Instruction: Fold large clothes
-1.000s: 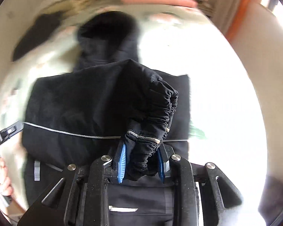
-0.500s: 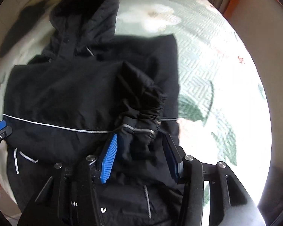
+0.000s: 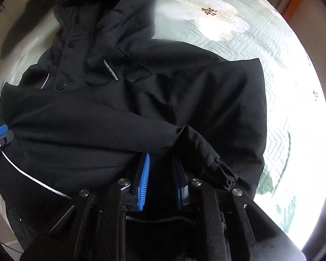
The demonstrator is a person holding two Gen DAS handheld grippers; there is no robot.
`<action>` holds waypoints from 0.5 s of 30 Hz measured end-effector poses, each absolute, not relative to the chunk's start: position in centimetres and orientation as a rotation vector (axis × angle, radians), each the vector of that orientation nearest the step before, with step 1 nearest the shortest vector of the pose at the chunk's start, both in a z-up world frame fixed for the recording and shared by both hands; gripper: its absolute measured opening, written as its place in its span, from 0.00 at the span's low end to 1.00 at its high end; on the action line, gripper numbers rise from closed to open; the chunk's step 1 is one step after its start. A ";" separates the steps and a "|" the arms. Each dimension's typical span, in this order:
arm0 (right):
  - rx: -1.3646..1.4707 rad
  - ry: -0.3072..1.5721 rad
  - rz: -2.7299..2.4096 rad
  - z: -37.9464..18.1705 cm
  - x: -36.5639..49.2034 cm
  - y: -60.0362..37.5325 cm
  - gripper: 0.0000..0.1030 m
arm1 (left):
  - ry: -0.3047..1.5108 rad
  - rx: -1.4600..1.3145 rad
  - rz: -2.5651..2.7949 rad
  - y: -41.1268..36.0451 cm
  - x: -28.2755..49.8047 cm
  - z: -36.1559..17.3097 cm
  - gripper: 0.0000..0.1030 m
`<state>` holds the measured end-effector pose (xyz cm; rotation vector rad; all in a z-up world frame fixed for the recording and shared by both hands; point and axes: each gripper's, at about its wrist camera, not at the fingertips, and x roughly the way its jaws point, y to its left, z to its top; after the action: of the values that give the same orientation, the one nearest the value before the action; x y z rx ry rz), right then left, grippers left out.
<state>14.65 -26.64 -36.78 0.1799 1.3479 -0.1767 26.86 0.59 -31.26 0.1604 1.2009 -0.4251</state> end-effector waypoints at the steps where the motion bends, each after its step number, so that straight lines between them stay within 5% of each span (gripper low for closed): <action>1: 0.153 1.346 -0.175 -36.7 14.6 -26.4 0.18 | 1.185 0.206 -0.416 0.2 26.5 -31.5 0.68; 6: 0.124 1.319 -0.142 -35.2 13.8 -25.3 0.25 | 1.184 0.247 -0.394 -0.3 25.7 -30.1 0.68; 8: 0.170 1.291 -0.121 -33.6 12.5 -25.7 0.52 | 1.187 0.229 -0.422 0.2 24.8 -28.8 0.68; 11: 0.164 1.205 -0.104 -30.6 9.0 -24.9 0.80 | 1.183 0.206 -0.455 1.0 22.8 -26.6 0.68; 15: 0.117 1.220 -0.145 -30.0 5.6 -23.0 0.80 | 1.200 0.214 -0.470 1.3 20.3 -25.9 0.72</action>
<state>5.65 -22.97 -29.96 0.1170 1.2196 -0.1449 20.28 1.32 -25.86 0.2138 1.1996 -0.4696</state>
